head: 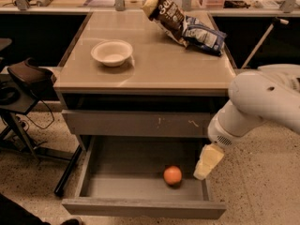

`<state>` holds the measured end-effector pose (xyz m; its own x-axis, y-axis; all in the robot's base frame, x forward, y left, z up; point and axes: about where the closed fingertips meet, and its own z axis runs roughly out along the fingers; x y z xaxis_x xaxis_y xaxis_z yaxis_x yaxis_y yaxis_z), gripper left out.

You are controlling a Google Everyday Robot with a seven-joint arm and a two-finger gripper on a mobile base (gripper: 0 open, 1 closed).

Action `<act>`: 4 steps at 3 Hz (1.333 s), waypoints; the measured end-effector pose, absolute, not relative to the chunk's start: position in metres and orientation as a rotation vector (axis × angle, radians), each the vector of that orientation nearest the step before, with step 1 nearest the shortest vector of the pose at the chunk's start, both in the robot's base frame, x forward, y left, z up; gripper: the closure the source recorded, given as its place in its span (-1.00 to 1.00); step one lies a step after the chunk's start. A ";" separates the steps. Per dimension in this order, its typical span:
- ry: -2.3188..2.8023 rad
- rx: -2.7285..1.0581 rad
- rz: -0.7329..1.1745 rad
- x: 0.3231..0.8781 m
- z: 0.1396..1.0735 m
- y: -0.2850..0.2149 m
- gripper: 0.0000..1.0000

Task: Pick orange from middle drawer and place on counter

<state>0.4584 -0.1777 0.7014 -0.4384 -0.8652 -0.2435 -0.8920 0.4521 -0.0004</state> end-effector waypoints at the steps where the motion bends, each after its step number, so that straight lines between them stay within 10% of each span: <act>1: 2.512 -1.471 0.449 0.448 0.652 -0.136 -1.00; 4: 2.613 -1.137 0.682 0.476 0.591 -0.081 -1.00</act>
Offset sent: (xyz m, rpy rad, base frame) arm 0.0001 0.1208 -0.1391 0.3902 0.3482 -0.1533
